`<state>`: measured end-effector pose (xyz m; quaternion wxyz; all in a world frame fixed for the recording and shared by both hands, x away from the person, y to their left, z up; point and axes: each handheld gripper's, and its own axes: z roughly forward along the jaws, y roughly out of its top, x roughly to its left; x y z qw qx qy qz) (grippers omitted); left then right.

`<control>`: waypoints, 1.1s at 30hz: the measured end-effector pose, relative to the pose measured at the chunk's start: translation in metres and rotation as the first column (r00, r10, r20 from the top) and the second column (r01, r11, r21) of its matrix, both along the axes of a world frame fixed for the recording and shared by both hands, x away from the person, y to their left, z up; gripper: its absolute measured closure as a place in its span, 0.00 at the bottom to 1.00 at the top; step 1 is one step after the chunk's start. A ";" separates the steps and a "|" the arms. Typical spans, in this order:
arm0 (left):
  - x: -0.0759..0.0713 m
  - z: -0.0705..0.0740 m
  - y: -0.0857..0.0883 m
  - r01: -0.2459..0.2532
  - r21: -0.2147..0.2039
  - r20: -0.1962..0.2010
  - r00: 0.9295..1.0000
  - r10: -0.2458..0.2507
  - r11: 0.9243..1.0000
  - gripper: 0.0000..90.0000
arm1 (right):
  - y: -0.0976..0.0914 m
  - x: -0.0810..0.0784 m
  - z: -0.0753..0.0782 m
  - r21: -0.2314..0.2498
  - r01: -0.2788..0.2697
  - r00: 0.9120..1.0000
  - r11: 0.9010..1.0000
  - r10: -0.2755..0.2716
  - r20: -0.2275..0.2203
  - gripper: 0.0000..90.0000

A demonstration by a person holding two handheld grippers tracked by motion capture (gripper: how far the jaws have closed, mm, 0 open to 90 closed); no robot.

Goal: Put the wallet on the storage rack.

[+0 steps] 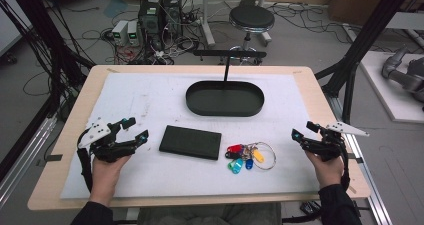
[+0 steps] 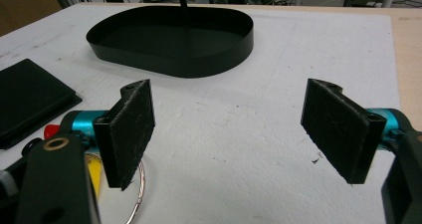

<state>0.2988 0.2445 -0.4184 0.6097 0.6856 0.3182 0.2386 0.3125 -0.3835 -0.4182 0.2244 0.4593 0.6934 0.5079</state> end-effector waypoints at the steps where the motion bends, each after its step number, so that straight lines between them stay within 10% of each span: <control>1: 0.001 0.000 -0.002 0.006 0.018 -0.013 1.000 -0.006 1.000 0.30 | 0.000 0.001 0.000 0.002 0.002 1.000 1.000 -0.002 0.001 0.24; 11: -0.004 -0.008 -0.011 0.045 0.161 -0.069 0.997 -0.034 0.986 0.30 | -0.001 0.005 -0.003 0.002 0.000 1.000 1.000 0.000 -0.009 0.24; 17: -0.009 -0.015 -0.007 0.072 0.157 -0.120 0.991 -0.053 0.985 0.36 | 0.001 0.005 -0.002 -0.003 -0.006 1.000 1.000 0.006 -0.012 0.24; 22: -0.006 -0.023 -0.022 0.122 0.238 -0.164 0.983 -0.084 0.964 0.40 | 0.002 0.004 -0.002 -0.008 -0.010 1.000 1.000 0.009 -0.007 0.24; 27: 0.004 -0.031 -0.047 0.166 0.357 -0.210 0.973 -0.094 0.919 0.42 | 0.004 0.004 -0.002 -0.012 -0.015 1.000 1.000 0.015 -0.012 0.24; 33: 0.014 -0.033 -0.053 0.155 0.375 -0.275 0.960 -0.050 0.914 0.44 | 0.003 0.000 -0.002 -0.018 -0.016 1.000 1.000 0.015 -0.016 0.24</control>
